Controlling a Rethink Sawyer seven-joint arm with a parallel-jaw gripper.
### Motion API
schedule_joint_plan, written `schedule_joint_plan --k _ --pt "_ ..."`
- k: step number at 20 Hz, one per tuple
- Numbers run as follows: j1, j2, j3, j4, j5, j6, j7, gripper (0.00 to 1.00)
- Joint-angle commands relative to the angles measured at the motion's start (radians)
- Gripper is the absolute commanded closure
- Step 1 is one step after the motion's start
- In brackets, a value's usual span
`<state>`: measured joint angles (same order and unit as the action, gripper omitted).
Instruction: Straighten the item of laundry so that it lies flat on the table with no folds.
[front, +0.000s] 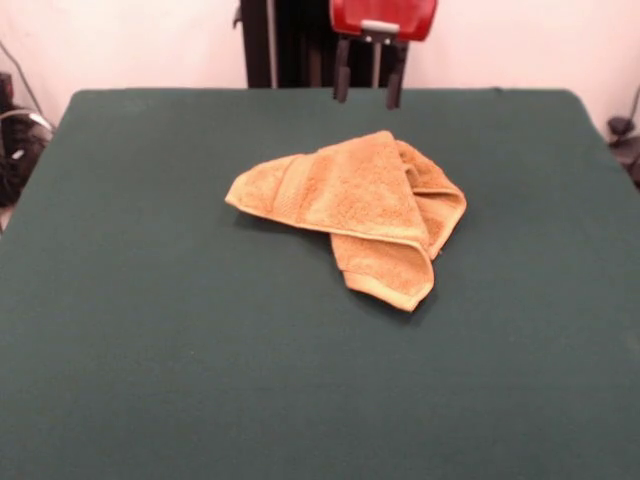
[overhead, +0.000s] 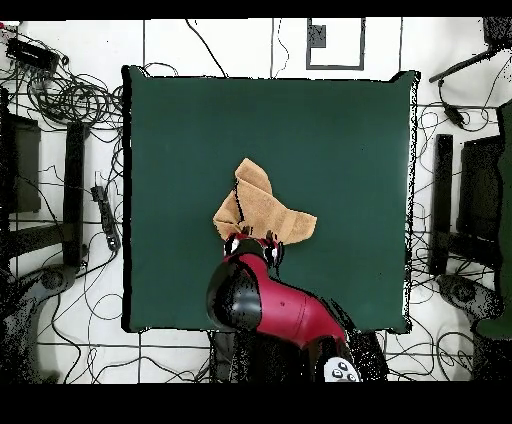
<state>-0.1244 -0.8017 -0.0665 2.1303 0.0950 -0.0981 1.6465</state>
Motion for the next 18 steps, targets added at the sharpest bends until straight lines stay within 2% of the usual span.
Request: schedule_joint_plan --k 1,12,18 --pt "0.069 0.078 0.007 -0.191 0.055 0.135 0.121 0.00" --pt "0.102 0.205 -0.003 -0.341 0.068 0.128 0.141 0.00" --pt "0.073 0.240 0.018 -0.347 0.040 0.129 0.141 0.00"
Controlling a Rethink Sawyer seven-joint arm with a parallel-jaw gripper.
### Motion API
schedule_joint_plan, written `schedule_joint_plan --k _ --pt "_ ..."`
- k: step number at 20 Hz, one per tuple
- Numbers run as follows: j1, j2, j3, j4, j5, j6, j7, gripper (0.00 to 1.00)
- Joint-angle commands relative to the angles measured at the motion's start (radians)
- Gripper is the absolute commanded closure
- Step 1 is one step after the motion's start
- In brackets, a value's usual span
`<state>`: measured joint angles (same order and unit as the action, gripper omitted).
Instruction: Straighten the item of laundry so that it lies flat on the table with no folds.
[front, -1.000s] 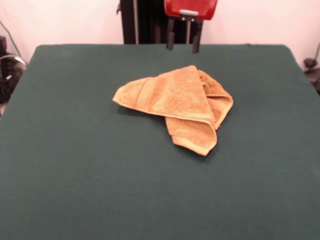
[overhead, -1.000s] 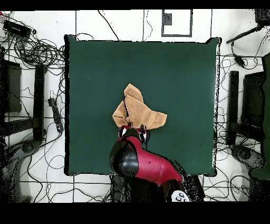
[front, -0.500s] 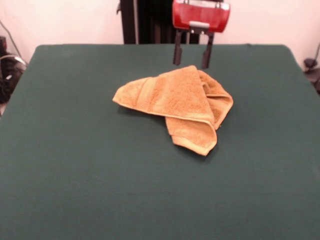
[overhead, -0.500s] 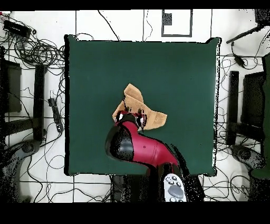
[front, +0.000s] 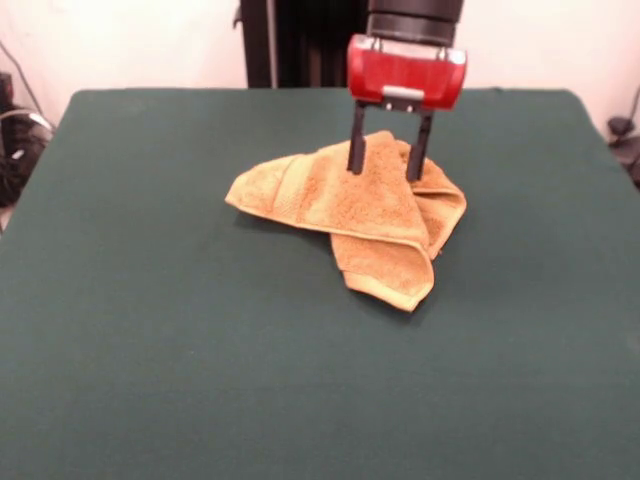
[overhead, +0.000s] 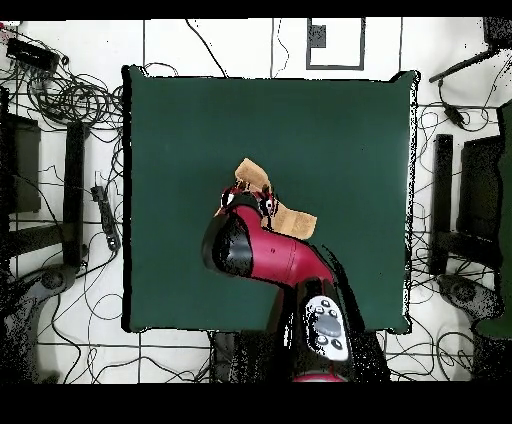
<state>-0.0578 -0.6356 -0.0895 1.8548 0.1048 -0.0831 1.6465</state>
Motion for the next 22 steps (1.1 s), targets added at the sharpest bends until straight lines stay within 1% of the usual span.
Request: schedule_joint_plan --k 1,4,6,9,11,15,17,21,22 --pt "0.010 0.070 0.037 -0.057 0.022 0.099 0.146 0.00" --pt "0.035 0.125 0.025 -0.081 0.034 0.057 0.162 0.00" --pt "0.047 0.143 0.023 -0.087 0.041 0.040 0.172 0.00" --pt "0.066 0.154 0.020 -0.092 0.056 0.042 0.188 0.00" --pt "0.080 0.146 0.016 -0.080 0.060 0.042 0.199 0.00" --pt "0.141 0.150 -0.028 -0.096 0.093 0.065 0.208 0.00" --pt "0.203 0.154 -0.089 -0.125 0.130 0.106 0.210 0.00" --pt "0.225 0.168 -0.118 -0.153 0.159 0.146 0.207 0.00" --pt "0.217 0.185 -0.117 -0.162 0.161 0.147 0.200 0.00"
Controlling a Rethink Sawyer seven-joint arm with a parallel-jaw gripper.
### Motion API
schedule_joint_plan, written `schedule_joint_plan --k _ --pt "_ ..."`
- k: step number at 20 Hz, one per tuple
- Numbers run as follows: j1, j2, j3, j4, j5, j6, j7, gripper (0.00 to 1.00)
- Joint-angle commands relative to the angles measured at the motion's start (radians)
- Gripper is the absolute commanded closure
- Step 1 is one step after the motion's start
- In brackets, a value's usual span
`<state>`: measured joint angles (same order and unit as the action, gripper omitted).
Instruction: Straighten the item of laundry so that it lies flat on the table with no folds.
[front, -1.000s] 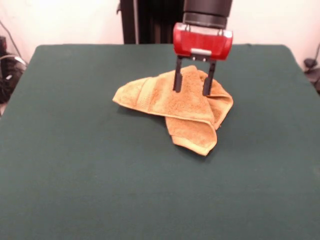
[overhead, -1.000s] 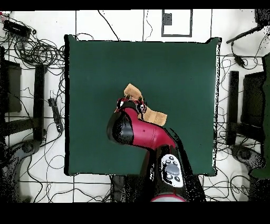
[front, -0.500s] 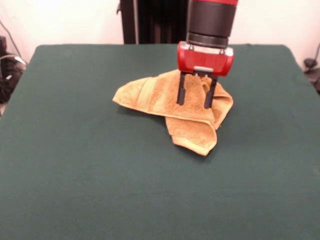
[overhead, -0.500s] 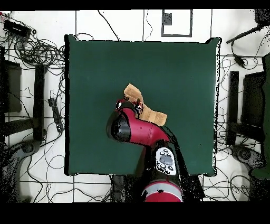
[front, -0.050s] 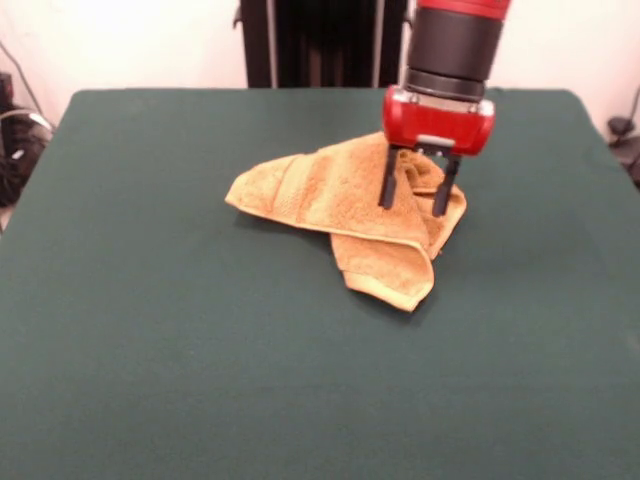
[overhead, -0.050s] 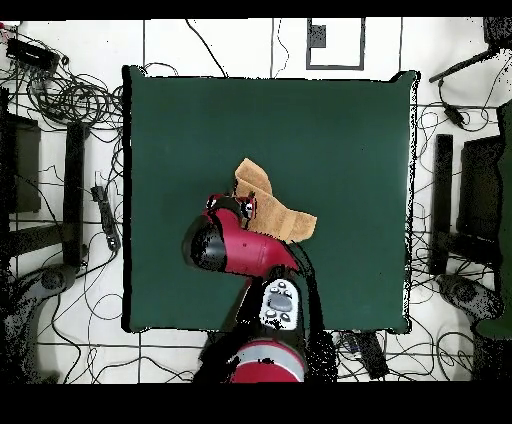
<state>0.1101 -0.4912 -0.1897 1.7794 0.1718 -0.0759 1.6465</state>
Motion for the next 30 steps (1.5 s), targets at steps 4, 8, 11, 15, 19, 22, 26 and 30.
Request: schedule_joint_plan --k 4,8,11,15,19,22,26,30 --pt "0.024 0.088 -0.013 -0.116 0.095 0.139 0.178 0.00" --pt "0.045 0.108 -0.051 -0.136 0.111 0.143 0.181 0.00" --pt "0.061 0.128 -0.081 -0.155 0.122 0.156 0.184 0.00" --pt "0.045 0.164 -0.077 -0.179 0.119 0.164 0.172 0.00" --pt "0.063 0.195 -0.086 -0.188 0.138 0.172 0.187 0.00" --pt "0.088 0.200 -0.100 -0.188 0.157 0.178 0.205 0.00" --pt "0.101 0.167 -0.077 -0.158 0.167 0.182 0.224 0.00" --pt "0.113 0.094 -0.062 -0.098 0.167 0.190 0.237 0.00"
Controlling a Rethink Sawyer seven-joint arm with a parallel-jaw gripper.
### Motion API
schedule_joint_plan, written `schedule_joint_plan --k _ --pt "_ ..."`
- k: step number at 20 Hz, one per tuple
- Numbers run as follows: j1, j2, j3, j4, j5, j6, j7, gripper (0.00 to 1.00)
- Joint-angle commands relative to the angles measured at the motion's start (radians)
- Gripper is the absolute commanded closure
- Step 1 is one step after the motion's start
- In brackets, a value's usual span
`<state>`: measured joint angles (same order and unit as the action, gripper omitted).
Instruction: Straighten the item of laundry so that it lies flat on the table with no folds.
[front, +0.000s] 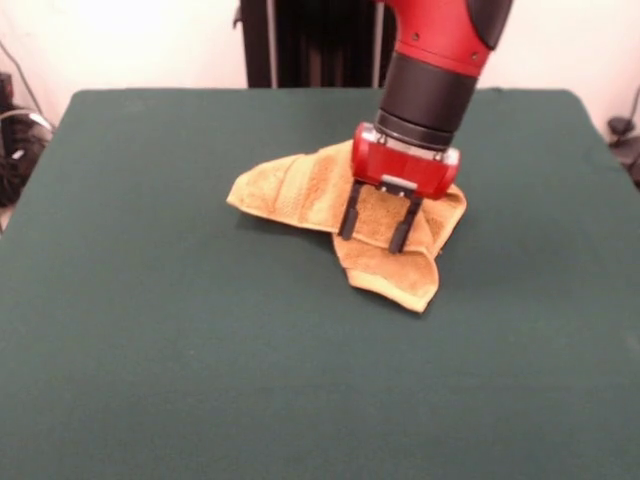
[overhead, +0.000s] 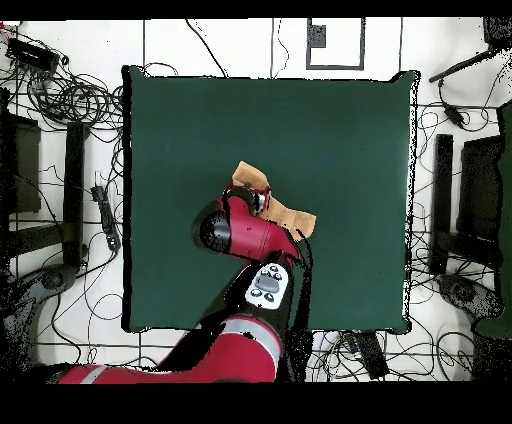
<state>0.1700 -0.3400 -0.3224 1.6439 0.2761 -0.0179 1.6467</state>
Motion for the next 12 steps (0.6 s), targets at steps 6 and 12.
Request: schedule_joint_plan --k 6,12 --pt "0.021 -0.135 0.102 0.085 0.046 0.139 0.232 0.00" --pt "0.024 -0.244 0.082 0.138 0.047 0.200 0.235 0.00"
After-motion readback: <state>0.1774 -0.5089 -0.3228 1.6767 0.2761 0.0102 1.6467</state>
